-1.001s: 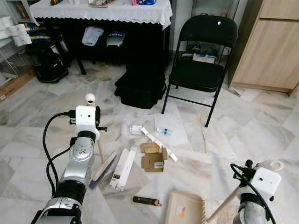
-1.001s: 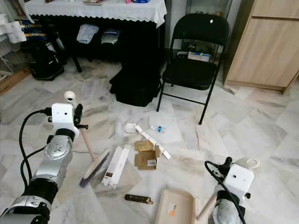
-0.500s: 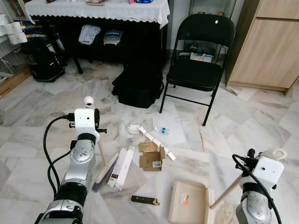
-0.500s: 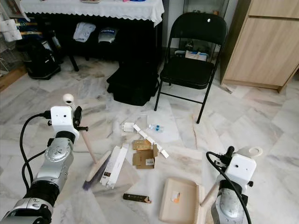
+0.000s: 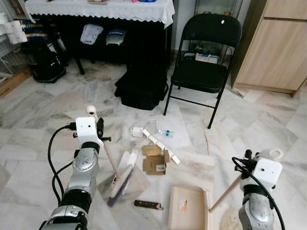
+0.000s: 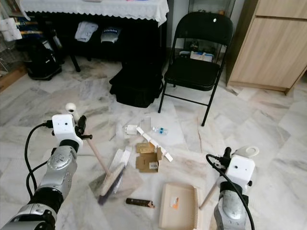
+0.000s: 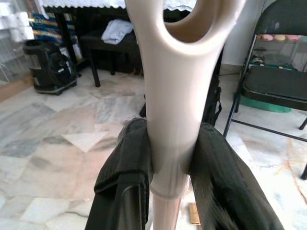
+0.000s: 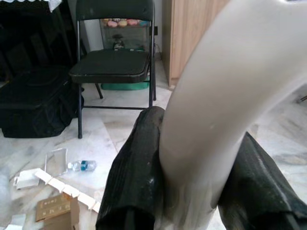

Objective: Sweep floor

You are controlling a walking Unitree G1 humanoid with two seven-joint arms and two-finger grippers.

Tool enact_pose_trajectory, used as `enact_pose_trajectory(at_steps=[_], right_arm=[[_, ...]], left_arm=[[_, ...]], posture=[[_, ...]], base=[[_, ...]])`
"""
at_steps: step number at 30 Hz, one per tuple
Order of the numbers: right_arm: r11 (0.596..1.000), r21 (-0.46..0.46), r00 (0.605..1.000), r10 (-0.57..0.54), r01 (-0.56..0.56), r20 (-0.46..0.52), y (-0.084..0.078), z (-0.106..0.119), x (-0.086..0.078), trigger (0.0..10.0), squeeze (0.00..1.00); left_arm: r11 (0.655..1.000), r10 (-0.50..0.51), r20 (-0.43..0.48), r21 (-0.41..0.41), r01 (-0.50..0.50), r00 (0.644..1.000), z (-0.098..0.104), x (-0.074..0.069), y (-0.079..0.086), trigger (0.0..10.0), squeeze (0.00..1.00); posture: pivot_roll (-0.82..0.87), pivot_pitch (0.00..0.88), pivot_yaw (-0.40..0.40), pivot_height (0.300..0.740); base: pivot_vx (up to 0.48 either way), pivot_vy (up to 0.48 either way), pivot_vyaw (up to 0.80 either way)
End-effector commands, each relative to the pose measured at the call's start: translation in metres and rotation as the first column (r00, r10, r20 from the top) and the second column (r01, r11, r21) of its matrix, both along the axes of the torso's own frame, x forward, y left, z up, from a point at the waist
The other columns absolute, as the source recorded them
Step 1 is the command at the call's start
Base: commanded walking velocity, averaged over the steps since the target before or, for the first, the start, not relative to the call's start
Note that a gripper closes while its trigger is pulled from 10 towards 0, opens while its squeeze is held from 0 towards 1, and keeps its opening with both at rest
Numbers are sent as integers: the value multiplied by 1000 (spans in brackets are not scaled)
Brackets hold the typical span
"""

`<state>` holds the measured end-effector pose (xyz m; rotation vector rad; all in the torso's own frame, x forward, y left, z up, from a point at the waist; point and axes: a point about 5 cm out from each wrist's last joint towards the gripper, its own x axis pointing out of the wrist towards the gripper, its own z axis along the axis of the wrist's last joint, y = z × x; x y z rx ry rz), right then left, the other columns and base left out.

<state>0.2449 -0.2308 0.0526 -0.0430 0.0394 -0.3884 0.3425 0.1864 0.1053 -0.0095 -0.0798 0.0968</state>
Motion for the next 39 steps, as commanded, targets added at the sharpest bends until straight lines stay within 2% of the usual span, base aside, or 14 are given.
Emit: enact_pose_trajectory(at_steps=[1,7,19,31,39], right_arm=[[1000,-14,999,12,-11,42,-1,7,5,10000,0],[997,-30,996,74,-72,54,6,6,12,10000,0],[995,-48,995,93,-92,32,3,-2,18,10000,0],[994,-47,995,102,-101,15,5,-10,15,10000,0],[988,-24,988,156,-156,3,11,-14,17,10000,0]], left_arm=[[1000,-3,58,-4,3,998,12,5,-1,10000,0],[1000,-10,54,-8,10,999,9,4,-1,10000,0],[1000,7,61,-3,-7,998,6,-1,7,10000,0],[1000,19,64,-3,-19,998,4,-6,12,10000,0],[998,70,68,7,-70,995,2,-10,23,10000,0]], posture=[[-203,78,20,740],[-199,85,14,740],[-186,97,9,740],[-174,116,0,740],[-166,135,-11,740]], base=[[0,0,0],[0,0,0],[0,0,0],[0,0,0],[0,0,0]])
